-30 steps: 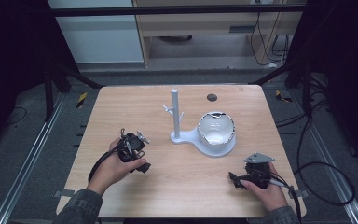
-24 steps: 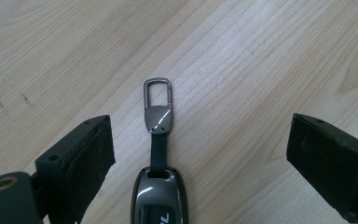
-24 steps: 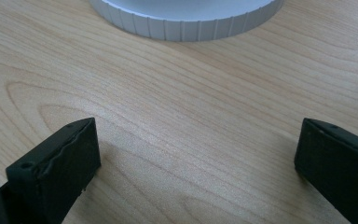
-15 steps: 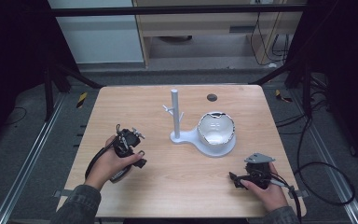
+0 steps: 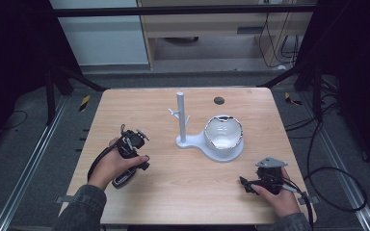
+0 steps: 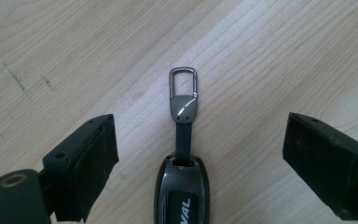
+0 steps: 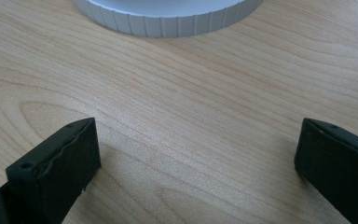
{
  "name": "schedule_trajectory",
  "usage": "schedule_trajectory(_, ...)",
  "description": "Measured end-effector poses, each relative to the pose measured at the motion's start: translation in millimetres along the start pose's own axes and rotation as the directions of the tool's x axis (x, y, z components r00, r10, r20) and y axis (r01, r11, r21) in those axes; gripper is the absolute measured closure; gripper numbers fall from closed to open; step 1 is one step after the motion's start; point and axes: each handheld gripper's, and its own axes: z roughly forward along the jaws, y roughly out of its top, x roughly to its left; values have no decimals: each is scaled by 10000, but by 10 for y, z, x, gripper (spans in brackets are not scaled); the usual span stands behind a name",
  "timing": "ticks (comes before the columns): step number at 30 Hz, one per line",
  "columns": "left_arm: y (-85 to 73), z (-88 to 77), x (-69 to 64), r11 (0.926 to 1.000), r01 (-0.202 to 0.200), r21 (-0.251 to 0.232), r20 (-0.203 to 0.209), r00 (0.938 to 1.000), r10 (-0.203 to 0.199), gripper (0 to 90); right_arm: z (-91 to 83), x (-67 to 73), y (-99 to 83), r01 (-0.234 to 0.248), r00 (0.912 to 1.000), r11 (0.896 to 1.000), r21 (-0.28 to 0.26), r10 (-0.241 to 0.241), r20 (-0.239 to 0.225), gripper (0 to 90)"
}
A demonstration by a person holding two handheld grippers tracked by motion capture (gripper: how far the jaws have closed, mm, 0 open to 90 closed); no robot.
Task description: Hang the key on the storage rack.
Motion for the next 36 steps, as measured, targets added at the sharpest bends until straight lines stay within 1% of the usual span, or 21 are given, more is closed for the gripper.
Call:
schedule_trajectory(2, -1, 9, -8, 9999, -42, 133, -15, 10000, 42, 109, 0, -2, 0, 20, 10000, 10000, -3, -20, 1, 5)
schedule_trajectory(3, 0, 18, -15, 9997, -73, 224, 41, 10000, 72, 112, 0, -1, 0, 14, 10000, 10000, -2, -14, 3, 5)
schedule_trajectory(7, 18, 75, -24, 9977, -196, 643, 57, 9998, 193, 153, 0, -1, 0, -1, 10000, 10000, -2, 1, 4, 5)
schedule_trajectory(9, 28, 111, -18, 9967, -143, 803, 37, 9999, 140, 194, 0, -1, -1, 1, 10000, 10000, -4, -1, 7, 5)
schedule_trajectory(11, 32, 142, 1, 9944, -130, 1048, 34, 9999, 127, 256, 0, -2, -1, 20, 10000, 10000, -5, -20, 5, 5)
schedule_trajectory(13, 28, 171, 19, 9925, -47, 1223, 18, 10000, 45, 286, -1, -2, -1, 14, 10000, 10000, -5, -14, 9, 5)
schedule_trajectory(14, 25, 181, 28, 9914, -59, 1307, 31, 10000, 56, 317, -1, -2, -1, 14, 10000, 10000, -6, -14, 11, 5)
schedule_trajectory(17, 16, 228, 59, 9924, -39, 1227, 120, 9999, 25, 394, -1, -2, -1, 16, 10000, 10000, -6, -16, 13, 5)
schedule_trajectory(18, 16, 241, 68, 9919, -62, 1270, 186, 9998, 38, 432, -1, -2, -1, 20, 10000, 10000, -7, -20, 16, 5)
schedule_trajectory(22, 17, 328, 74, 9892, -124, 1462, 340, 9994, 75, 513, -2, 0, -2, -3, 10000, 10000, -5, 3, 16, 5)
schedule_trajectory(25, 19, 360, 90, 9886, -109, 1500, 243, 9997, 74, 550, -2, -1, -2, 17, 10000, 10000, -9, -17, 20, 4)
schedule_trajectory(27, 15, 368, 102, 9891, -53, 1469, 301, 9995, 9, 572, -2, 0, -2, -9, 10000, 10000, -7, 9, 19, 5)
schedule_trajectory(32, -8, 391, 110, 9867, -160, 1620, 415, 9991, 94, 659, -2, 0, -2, -2, 10000, 10000, -6, 2, 32, 5)
schedule_trajectory(36, -25, 419, 112, 9878, -96, 1557, 373, 9993, 38, 680, -2, 0, -2, 2, 10000, 10000, -8, -2, 31, 5)
